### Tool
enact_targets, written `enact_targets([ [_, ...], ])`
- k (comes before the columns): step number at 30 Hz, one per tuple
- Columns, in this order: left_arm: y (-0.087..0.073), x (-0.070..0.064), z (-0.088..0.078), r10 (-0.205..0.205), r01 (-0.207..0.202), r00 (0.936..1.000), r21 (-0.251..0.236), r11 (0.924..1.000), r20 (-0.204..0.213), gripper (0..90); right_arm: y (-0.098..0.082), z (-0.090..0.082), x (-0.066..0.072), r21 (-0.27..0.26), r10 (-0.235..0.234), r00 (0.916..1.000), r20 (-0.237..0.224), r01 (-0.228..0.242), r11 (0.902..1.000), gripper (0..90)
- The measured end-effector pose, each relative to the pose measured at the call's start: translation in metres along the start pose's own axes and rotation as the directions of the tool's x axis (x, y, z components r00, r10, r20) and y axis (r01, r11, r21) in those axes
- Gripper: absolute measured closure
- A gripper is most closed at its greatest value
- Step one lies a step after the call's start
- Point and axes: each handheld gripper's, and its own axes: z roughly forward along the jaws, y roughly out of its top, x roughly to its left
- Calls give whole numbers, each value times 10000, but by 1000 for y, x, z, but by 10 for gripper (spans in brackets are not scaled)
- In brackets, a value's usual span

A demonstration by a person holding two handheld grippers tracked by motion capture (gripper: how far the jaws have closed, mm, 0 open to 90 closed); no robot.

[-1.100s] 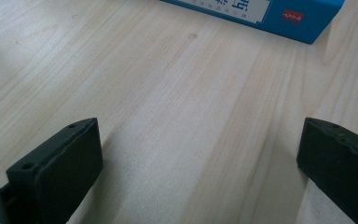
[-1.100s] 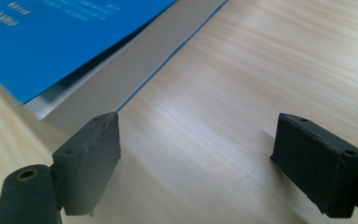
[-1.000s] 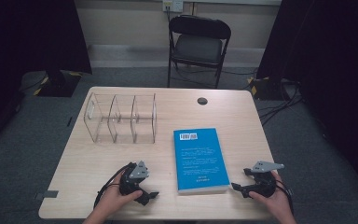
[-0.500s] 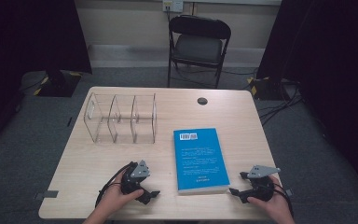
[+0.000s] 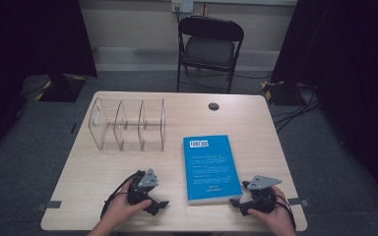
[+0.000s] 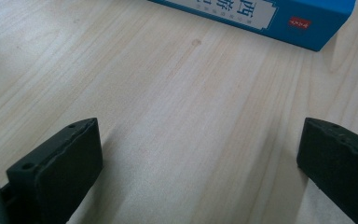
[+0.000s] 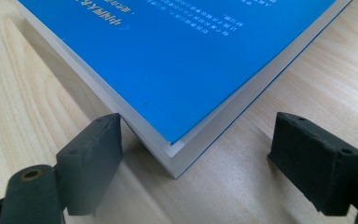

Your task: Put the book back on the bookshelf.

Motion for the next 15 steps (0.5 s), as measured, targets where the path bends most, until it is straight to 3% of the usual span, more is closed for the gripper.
enact_targets([
  [8, 0, 0, 1, -10, 10, 10000, -40, 10000, 13, 0, 1, 0, 2, 20, -55, 10000, 20, 55, 10000, 195],
  [10, 0, 0, 1, -15, 15, 10000, -40, 10000, 22, 0, 3, 1, 3, -38, -203, 9997, -145, 203, 9998, 252],
  [15, 0, 0, 1, -19, 20, 10000, -43, 10000, 14, 0, 7, 8, 11, -274, -185, 9997, -180, 180, 9995, 293],
])
